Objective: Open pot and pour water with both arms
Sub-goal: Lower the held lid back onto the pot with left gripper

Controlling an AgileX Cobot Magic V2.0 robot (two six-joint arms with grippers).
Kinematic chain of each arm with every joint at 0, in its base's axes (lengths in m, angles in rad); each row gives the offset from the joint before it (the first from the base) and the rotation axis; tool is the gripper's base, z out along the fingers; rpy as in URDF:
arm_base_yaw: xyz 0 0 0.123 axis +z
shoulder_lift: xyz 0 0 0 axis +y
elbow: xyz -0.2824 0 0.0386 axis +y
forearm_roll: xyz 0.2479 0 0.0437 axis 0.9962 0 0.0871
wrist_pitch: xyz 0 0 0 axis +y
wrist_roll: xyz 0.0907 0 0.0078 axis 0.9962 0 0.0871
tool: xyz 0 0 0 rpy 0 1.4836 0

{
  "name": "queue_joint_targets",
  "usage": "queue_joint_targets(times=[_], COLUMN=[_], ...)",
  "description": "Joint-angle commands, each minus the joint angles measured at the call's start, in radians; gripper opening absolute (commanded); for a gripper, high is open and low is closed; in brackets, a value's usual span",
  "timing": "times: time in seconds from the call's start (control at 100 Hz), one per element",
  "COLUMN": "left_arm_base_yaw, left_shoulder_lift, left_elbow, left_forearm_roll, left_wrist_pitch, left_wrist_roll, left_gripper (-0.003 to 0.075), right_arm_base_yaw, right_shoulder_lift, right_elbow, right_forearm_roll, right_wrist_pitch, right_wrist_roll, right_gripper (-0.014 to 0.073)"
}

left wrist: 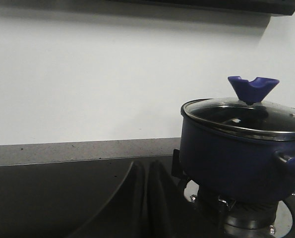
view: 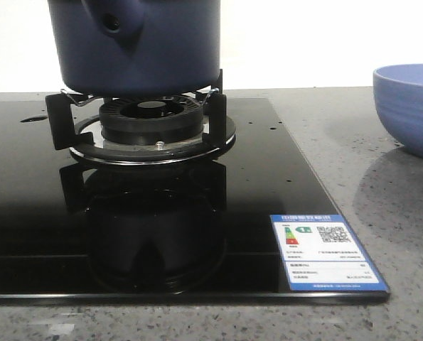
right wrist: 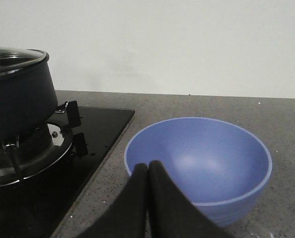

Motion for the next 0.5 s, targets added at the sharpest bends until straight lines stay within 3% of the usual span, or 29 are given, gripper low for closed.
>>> queue_joint_targets(times=[0.0,0.26,0.34,0.41,0.49], left_arm_base_yaw=[-0.006,-0.005,-0.005,-0.005,-0.005], left_shoulder_lift=[0.006,0.006,0.006,0.006,0.006], left_elbow=[-0.031,-0.031,-0.031,-0.031,-0.031], left_forearm_roll=[-0.021,-0.048,-0.011,0.204,0.603], left_wrist_pitch=[0.02,0.011,-0.041,-0.093,-0.125], left_wrist_roll=[-0.004,-0.014,-0.088,-0.319,-0.746], left_gripper=[-0.002,-0.002,-0.002,-0.002,-0.002], right_arm_base_yaw=[0.001,0.001,0.001,0.001,0.001], right_shoulder_lift=[0.004,0.004,0.004,0.004,0.004], right_elbow=[-0.028,-0.028,-0.028,-0.028,-0.028], right_forearm_roll=[0.033,0.033,0.033,0.033,0.033], right_wrist_pitch=[-0.036,-0.036,-0.036,-0.036,-0.036], right_wrist_roll=[-0.013,-0.013,-0.013,-0.013,-0.013], right_gripper=[-0.0042,-0.0042,-0.0042,-0.0042,-0.0042])
